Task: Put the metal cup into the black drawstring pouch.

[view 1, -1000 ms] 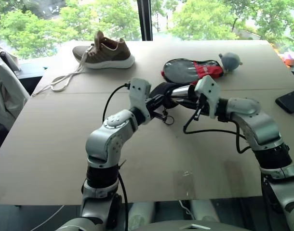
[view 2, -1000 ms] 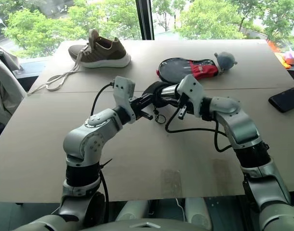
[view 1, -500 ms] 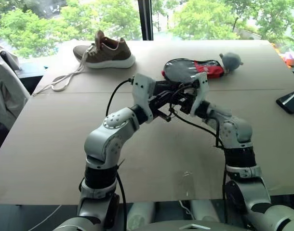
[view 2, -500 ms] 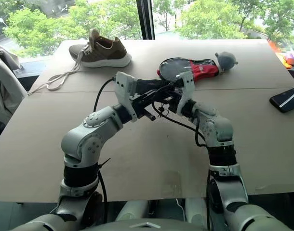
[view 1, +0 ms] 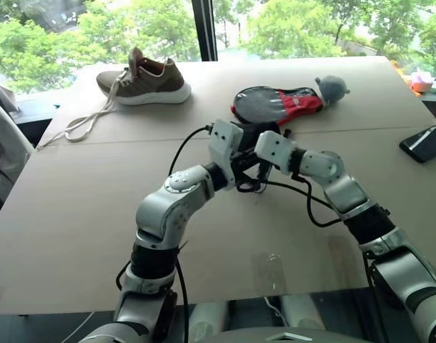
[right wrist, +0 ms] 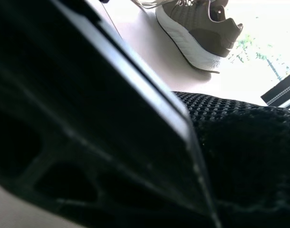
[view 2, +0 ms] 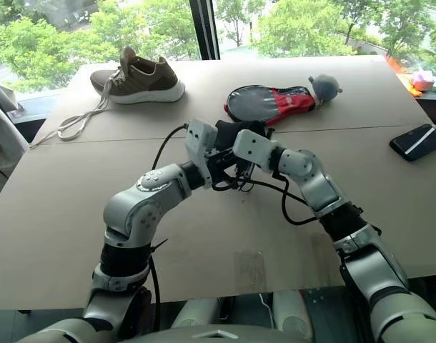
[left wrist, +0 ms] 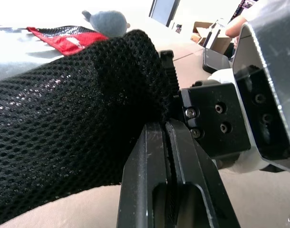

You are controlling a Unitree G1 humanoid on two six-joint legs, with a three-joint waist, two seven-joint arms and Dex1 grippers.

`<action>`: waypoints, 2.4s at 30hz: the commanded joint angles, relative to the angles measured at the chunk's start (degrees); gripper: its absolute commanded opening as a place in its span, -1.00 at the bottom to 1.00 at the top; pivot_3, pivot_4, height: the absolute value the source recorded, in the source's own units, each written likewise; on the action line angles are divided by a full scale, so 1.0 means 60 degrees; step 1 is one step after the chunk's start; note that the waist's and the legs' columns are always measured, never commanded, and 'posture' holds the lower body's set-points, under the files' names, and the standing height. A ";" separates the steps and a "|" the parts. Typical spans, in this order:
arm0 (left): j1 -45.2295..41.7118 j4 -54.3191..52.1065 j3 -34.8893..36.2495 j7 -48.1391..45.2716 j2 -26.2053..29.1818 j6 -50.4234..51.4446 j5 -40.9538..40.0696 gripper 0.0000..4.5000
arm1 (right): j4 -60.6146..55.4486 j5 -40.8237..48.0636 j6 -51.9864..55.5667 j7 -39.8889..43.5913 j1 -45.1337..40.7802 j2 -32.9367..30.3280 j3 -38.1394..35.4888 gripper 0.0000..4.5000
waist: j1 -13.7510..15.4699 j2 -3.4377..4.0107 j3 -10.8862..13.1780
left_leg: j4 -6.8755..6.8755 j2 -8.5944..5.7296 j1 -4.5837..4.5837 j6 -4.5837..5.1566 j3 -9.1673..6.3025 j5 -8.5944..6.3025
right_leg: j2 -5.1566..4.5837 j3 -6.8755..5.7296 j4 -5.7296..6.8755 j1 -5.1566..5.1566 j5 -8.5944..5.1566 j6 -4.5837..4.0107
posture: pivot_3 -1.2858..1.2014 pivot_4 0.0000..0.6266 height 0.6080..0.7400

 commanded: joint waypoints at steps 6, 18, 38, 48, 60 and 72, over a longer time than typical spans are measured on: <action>-0.0104 -0.0197 -0.0093 -0.0085 0.0210 -0.0579 0.0113 -1.00 | -0.0278 0.0383 0.0425 0.0420 0.0145 0.0116 -0.0670 0.26 | 0.0069 0.0000 0.0000 | 0.0004 -0.0010 -0.0009 0.0001 -0.0001 -0.0001 | -0.0011 0.0000 -0.0012 0.0001 0.0001 0.0001 | 0.03 -0.52 1.00; 0.0177 0.0586 0.0071 0.0285 0.0565 -0.1589 0.0865 -1.00 | -0.2476 0.2150 0.3148 0.1738 0.0709 -0.0327 -0.1692 -0.78 | 0.0064 0.0001 0.0000 | 0.0000 -0.0007 -0.0007 0.0001 -0.0008 -0.0001 | -0.0011 -0.0002 -0.0009 -0.0001 0.0001 0.0001 | 0.03 -0.52 1.00; -0.1063 0.2012 0.0119 0.0863 -0.1062 -0.1673 0.0703 -1.00 | -0.5000 0.3657 0.7103 0.0931 0.2645 -0.1024 -0.1229 -0.32 | 0.0262 -0.0008 -0.0005 | 0.0028 -0.0010 -0.0039 0.0004 -0.0027 -0.0001 | -0.0022 -0.0022 -0.0026 0.0000 0.0008 0.0014 | 0.03 -0.52 1.00; -0.1382 0.2448 0.0198 0.0966 -0.1580 -0.1574 0.0623 -1.00 | -0.2509 0.2125 0.5859 -0.2619 0.2564 0.1719 -0.1850 -0.32 | 0.0256 -0.0005 -0.0007 | 0.0029 -0.0011 -0.0035 0.0001 -0.0016 0.0001 | -0.0013 -0.0008 -0.0013 -0.0010 0.0013 0.0016 | 0.03 -0.52 1.00; -0.1830 0.3007 0.0417 0.0959 -0.1678 -0.1744 0.0635 -1.00 | -0.4409 0.2061 0.6661 -0.3825 0.3202 0.2333 -0.2485 -0.32 | 0.0262 -0.0003 -0.0007 | 0.0027 -0.0018 -0.0040 0.0002 -0.0020 0.0000 | -0.0007 -0.0015 -0.0012 -0.0014 0.0013 0.0016 | 0.03 -0.52 1.00; -0.1905 0.3129 0.0581 0.0989 -0.1744 -0.1737 0.0570 -1.00 | -0.4081 0.2221 0.5780 -0.3733 0.3149 0.2862 -0.2568 -0.32 | 0.0136 -0.0003 -0.0007 | 0.0027 -0.0020 -0.0037 0.0002 -0.0019 0.0000 | -0.0006 -0.0013 -0.0005 -0.0013 0.0013 0.0017 | 0.03 -0.52 1.00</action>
